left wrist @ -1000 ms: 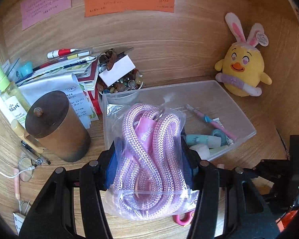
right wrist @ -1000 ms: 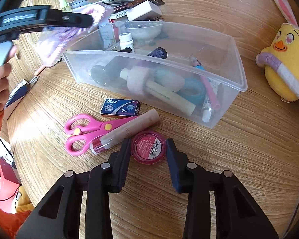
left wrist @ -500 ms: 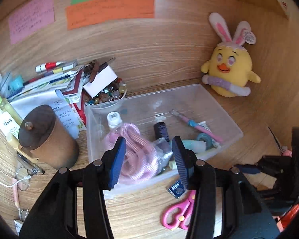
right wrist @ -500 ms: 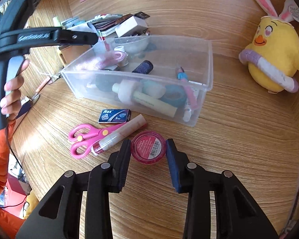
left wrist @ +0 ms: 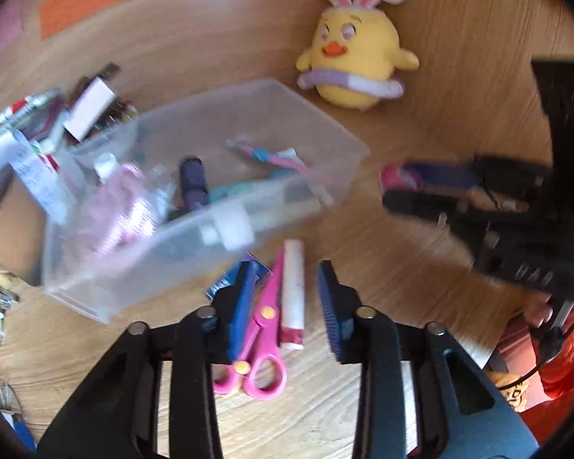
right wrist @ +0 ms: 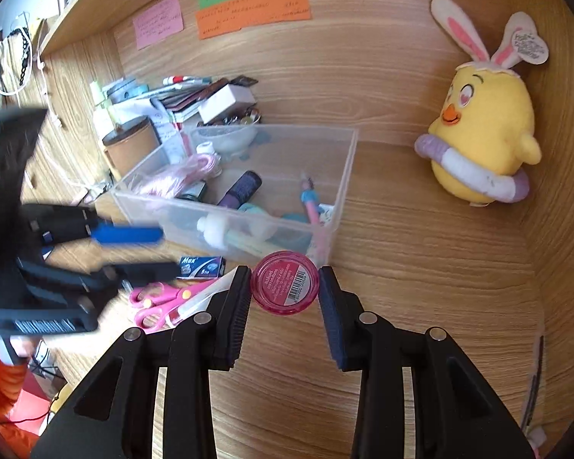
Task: Organize objects
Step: 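Drop the white lip balm in the box with left tool while right tool drops tin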
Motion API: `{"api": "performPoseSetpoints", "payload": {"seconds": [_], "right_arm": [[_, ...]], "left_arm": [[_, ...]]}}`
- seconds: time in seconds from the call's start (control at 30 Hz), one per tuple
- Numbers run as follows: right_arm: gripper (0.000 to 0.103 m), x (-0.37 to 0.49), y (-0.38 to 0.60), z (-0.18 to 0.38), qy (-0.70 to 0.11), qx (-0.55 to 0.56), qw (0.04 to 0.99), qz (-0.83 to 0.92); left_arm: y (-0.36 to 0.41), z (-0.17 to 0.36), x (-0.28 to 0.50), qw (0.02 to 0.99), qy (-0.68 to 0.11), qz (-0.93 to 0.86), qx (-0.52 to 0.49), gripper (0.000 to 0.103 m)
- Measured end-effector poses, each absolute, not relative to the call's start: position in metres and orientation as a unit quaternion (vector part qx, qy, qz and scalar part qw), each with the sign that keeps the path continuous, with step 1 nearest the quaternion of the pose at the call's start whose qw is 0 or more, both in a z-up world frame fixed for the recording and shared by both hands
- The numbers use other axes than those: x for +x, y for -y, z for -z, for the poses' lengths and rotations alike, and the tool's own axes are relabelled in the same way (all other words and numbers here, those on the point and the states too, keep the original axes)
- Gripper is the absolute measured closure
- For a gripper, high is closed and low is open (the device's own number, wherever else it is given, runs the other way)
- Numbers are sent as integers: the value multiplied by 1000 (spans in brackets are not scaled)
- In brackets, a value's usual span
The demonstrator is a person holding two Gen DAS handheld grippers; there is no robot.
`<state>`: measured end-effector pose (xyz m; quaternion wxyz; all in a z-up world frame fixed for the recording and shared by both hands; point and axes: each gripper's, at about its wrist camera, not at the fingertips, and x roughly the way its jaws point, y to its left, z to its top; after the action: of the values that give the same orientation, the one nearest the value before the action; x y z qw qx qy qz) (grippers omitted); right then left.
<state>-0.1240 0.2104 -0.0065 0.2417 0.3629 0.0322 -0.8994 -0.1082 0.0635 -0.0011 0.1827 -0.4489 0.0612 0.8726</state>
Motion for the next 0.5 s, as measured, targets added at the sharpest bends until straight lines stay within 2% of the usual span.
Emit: {"api": "performPoseSetpoints", "payload": {"seconds": [0.4, 0.5], "right_arm": [[71, -129, -212, -7, -27, 342, 241, 908], [71, -134, -209, -8, -28, 340, 242, 908]], "left_arm": [[-84, 42, -122, 186, -79, -855, -478, 83], [-88, 44, -123, 187, -86, -857, -472, 89]]}}
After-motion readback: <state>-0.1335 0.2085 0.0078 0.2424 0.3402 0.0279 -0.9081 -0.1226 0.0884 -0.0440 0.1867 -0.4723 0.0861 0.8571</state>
